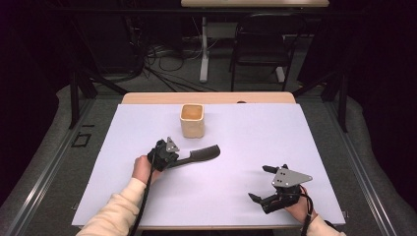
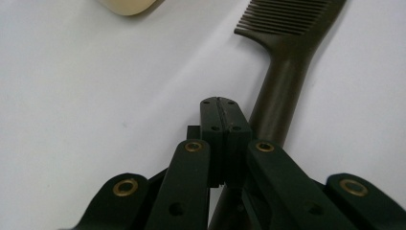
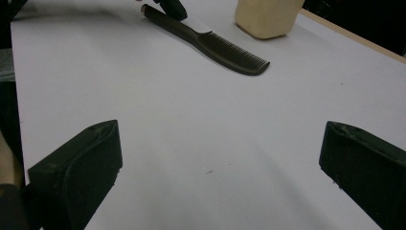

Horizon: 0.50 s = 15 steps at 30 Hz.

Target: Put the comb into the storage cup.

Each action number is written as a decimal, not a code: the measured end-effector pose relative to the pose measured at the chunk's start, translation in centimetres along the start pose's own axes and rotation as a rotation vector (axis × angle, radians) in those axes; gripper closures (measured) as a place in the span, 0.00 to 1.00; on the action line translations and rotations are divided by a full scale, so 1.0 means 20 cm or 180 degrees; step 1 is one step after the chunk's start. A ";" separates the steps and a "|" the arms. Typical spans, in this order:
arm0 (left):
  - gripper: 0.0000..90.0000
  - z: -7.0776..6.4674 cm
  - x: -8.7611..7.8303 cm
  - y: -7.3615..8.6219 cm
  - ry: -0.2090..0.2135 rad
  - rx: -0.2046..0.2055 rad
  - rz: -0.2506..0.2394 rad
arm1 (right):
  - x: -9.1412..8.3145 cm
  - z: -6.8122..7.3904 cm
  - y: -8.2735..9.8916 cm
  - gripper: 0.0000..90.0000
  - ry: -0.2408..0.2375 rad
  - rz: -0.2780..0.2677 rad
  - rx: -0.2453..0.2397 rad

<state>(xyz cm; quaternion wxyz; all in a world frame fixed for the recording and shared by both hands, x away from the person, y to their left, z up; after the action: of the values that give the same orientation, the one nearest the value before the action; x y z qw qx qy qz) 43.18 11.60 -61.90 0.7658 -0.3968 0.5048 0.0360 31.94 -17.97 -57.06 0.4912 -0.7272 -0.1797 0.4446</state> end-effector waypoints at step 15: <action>1.00 0.00 -0.07 0.09 0.0007 -0.0094 0.0043 | 0.00 0.00 0.00 0.00 -0.0014 0.0001 -0.0005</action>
<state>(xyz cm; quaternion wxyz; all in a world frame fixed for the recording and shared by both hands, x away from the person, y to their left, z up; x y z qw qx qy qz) 41.73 13.22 -61.86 0.7590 -0.4046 0.5077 0.0482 31.90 -17.87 -57.09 0.4902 -0.7266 -0.1811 0.4461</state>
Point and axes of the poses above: each handheld gripper's, and its own axes: x roughly forward along the jaws, y roughly out of its underside, z roughly to its left, the point moved 9 cm from there along x, roughly forward along the jaws, and after that the axes turned 1 degree about -x, right-handed, at the moved point
